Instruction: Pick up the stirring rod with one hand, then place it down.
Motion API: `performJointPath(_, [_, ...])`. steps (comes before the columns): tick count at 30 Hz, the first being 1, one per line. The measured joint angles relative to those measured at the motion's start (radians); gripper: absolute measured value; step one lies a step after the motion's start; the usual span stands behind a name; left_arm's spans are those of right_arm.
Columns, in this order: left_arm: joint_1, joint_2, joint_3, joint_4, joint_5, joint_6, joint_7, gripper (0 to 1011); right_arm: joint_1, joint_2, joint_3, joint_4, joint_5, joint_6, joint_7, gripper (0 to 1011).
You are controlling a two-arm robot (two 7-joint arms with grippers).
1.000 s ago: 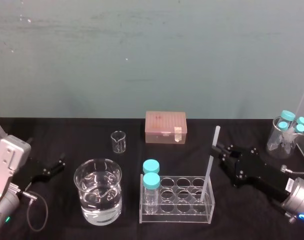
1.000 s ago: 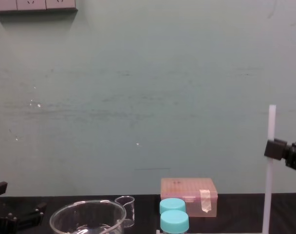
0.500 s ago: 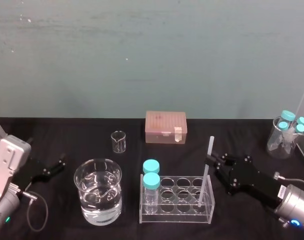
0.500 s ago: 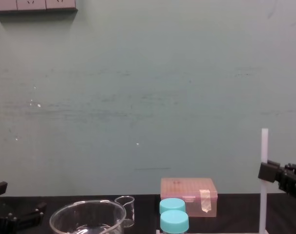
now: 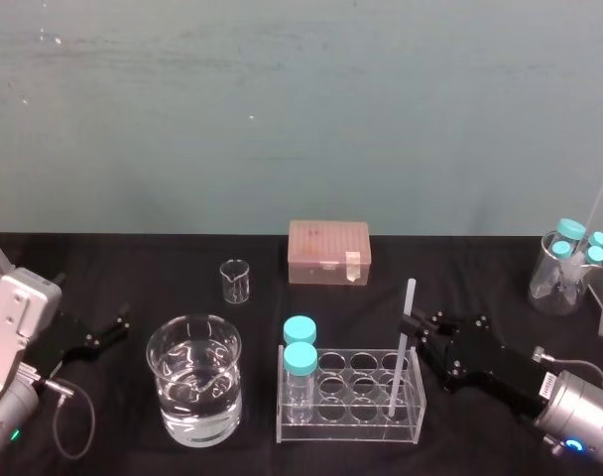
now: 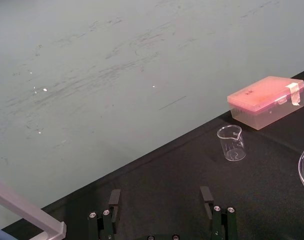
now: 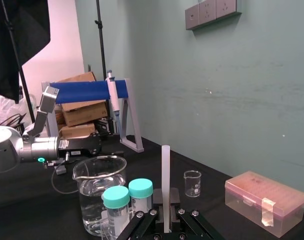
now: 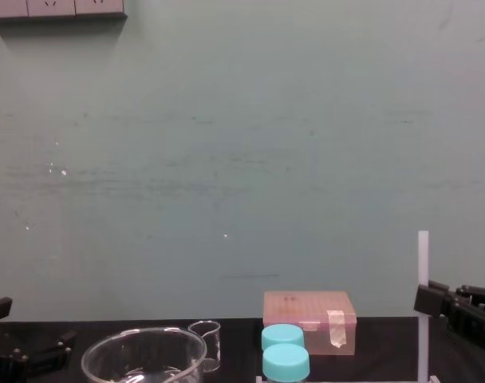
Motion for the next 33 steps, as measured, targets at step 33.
performJointPath(33, [0.0,0.0,0.0,0.0,0.0,0.0,0.0,1005,0.002,0.0,-0.009,0.011,-0.022,0.004,-0.005,263])
